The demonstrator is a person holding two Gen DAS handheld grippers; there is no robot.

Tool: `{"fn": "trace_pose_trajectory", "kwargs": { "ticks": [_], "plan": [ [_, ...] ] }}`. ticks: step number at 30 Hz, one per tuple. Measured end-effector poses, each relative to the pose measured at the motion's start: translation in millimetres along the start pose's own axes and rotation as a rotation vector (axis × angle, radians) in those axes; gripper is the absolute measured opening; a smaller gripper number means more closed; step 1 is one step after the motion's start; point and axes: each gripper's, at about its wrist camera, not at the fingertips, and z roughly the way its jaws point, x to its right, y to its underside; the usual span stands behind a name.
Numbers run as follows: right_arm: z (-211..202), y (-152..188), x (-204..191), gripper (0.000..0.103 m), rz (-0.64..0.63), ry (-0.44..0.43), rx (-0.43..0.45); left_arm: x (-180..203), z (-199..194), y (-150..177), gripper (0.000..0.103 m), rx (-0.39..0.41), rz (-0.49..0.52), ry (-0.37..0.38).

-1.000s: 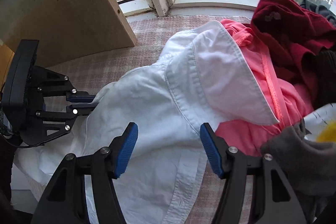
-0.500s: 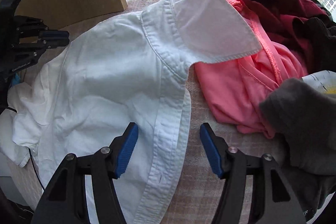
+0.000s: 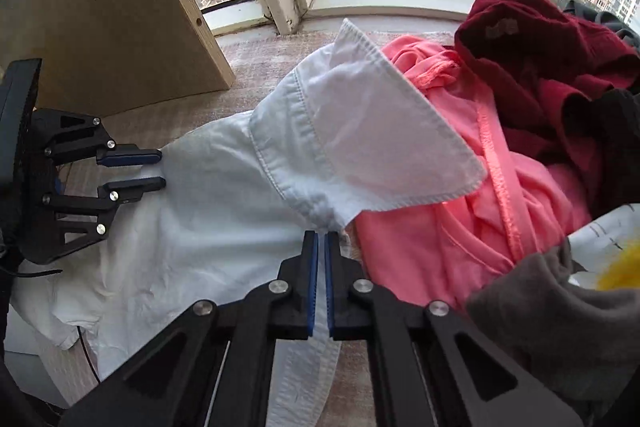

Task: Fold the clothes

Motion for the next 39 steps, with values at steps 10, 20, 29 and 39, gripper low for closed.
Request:
{"fn": "trace_pose_trajectory", "kwargs": {
  "ticks": [10,20,29,39],
  "plan": [
    [36,2,-60,0.014,-0.149,-0.043,-0.076,-46,-140,92,0.033,0.045,-0.16,-0.023],
    [-7,23,-113,0.032,-0.209,-0.099,-0.056,-24,-263,298,0.043,-0.112,-0.509,-0.088],
    [-20,57,-198,0.032,-0.316,-0.186,-0.129,11,-244,369,0.045,-0.164,-0.505,-0.052],
    [-53,77,-296,0.033,-0.504,-0.241,-0.116,47,-246,367,0.006,-0.053,-0.408,-0.045]
  ]
}}
